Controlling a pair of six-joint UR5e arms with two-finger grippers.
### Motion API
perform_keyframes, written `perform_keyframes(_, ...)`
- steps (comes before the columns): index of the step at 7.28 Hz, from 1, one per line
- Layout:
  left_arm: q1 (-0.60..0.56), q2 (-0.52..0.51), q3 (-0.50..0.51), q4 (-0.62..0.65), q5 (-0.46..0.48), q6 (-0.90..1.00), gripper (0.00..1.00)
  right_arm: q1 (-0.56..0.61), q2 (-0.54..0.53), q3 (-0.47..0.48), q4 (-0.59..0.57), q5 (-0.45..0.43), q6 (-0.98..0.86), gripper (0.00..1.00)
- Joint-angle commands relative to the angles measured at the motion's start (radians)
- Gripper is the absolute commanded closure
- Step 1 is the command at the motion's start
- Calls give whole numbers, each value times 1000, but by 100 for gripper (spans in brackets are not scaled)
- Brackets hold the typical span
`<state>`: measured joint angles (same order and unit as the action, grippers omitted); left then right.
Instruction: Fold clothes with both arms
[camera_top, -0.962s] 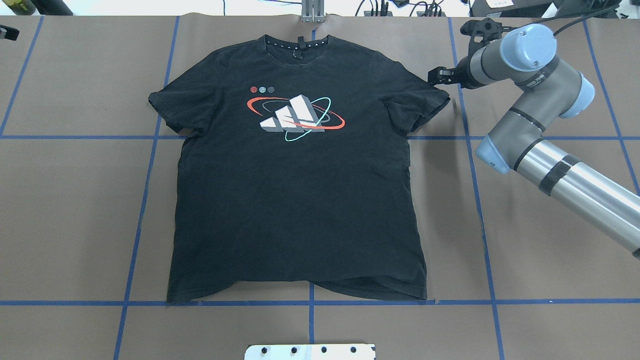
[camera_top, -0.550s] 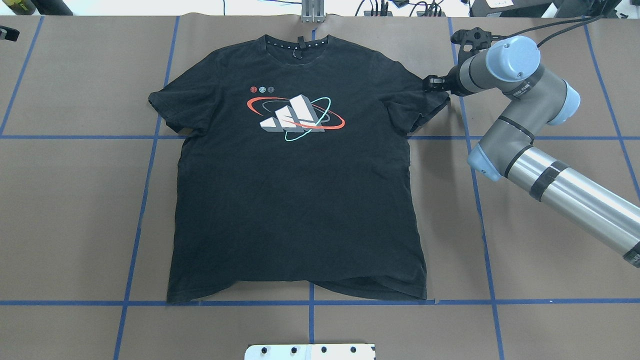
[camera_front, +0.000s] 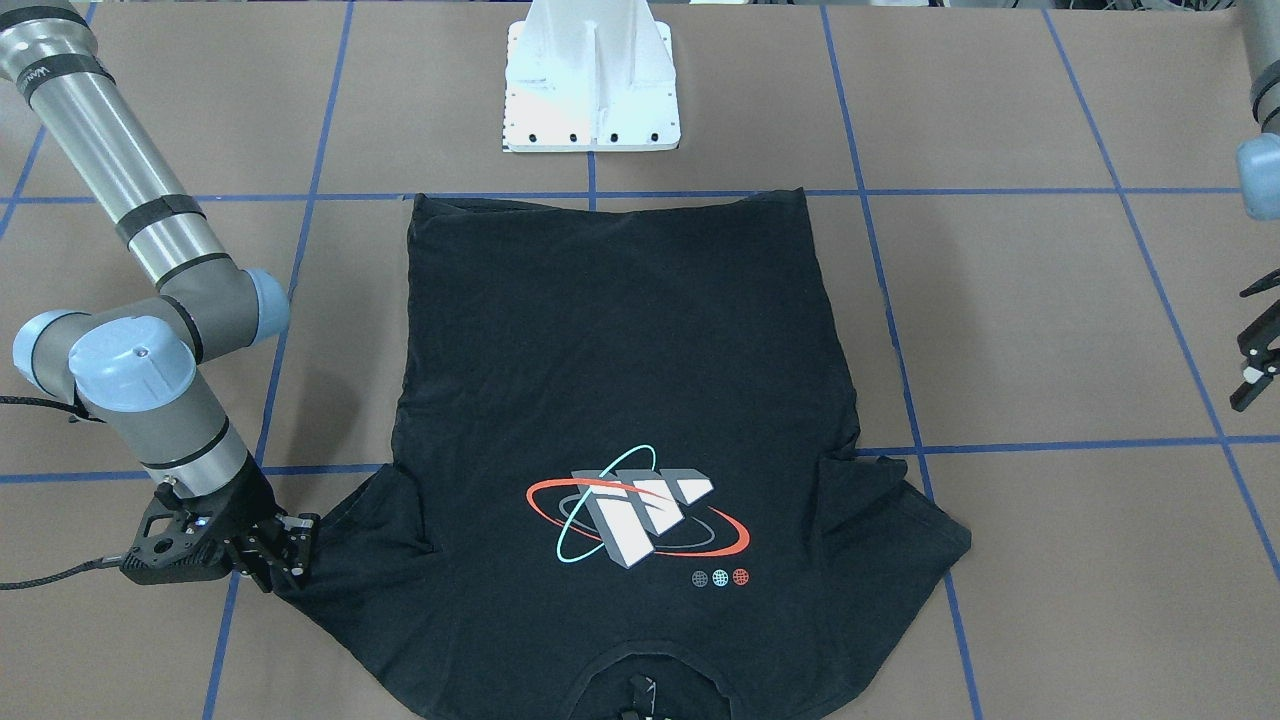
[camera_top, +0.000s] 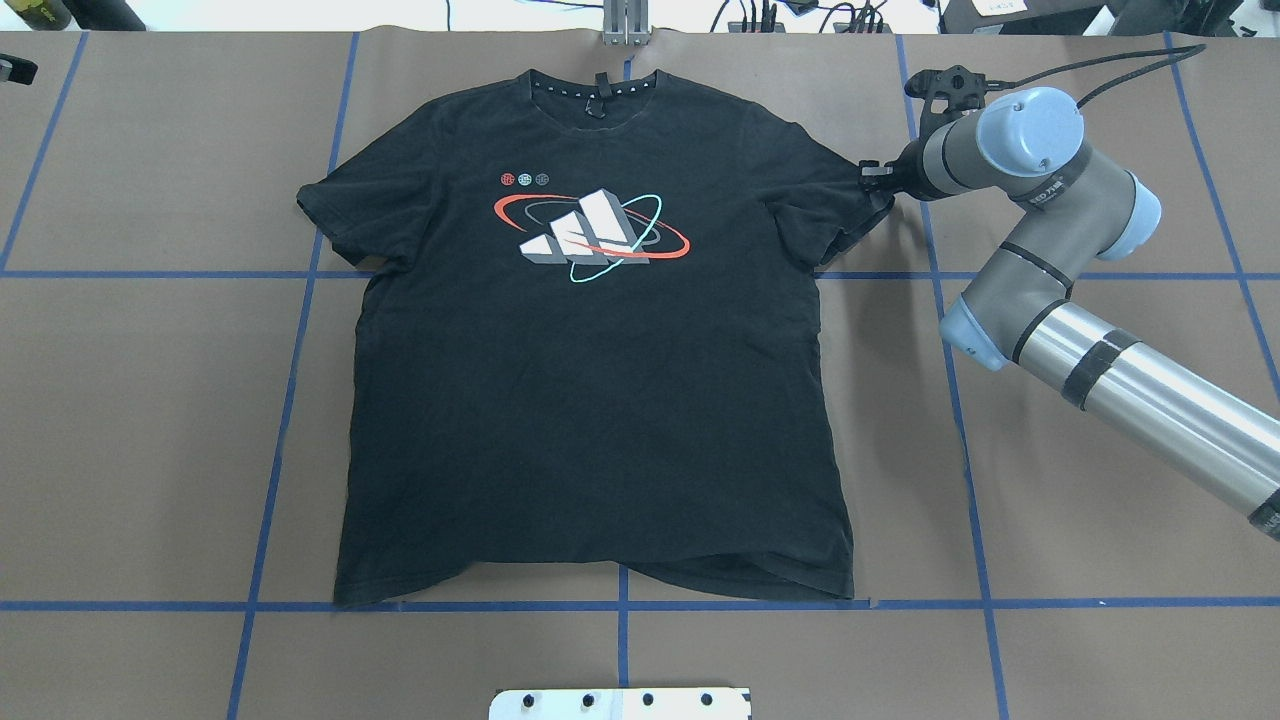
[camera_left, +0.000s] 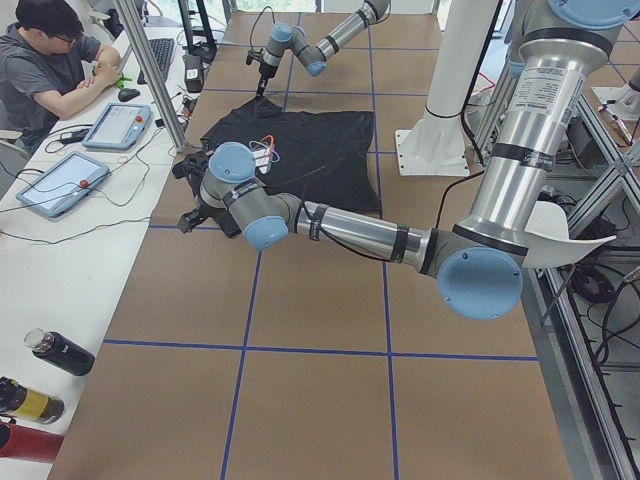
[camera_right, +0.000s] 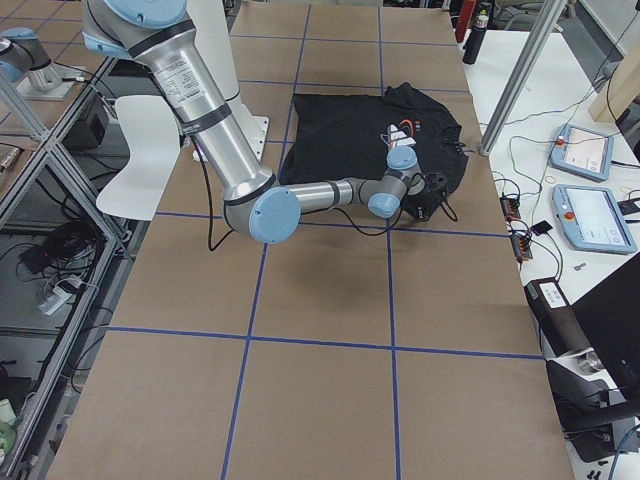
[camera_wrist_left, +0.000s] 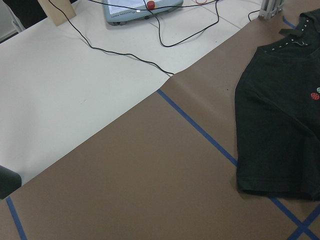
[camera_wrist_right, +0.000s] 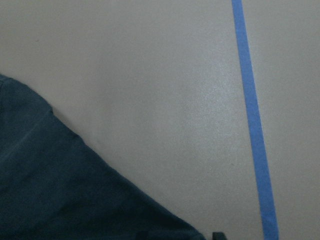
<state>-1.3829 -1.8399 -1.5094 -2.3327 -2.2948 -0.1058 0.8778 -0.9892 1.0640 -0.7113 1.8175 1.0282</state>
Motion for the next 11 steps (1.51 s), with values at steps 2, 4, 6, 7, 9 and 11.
perform_keyframes(2,1,1,0,-1,0,0,0,7,-3,49,0,3,3,100)
perform_keyframes(4,1,1,0,1,0,0,0,7,7,121,-57,6,18,100)
perform_keyframes(6,1,1,0,-1,0,0,0,-9,68,223,-244,-6,123,100)
perform_keyframes(7,1,1,0,-4,0,0,0,-60,152,212,-326,-82,206,100)
perform_keyframes(9,1,1,0,-4,0,0,0,-118,300,90,-389,-182,289,100)
perform_keyframes(11,1,1,-2,-4,0,-2,0,-160,346,36,-386,-236,308,100)
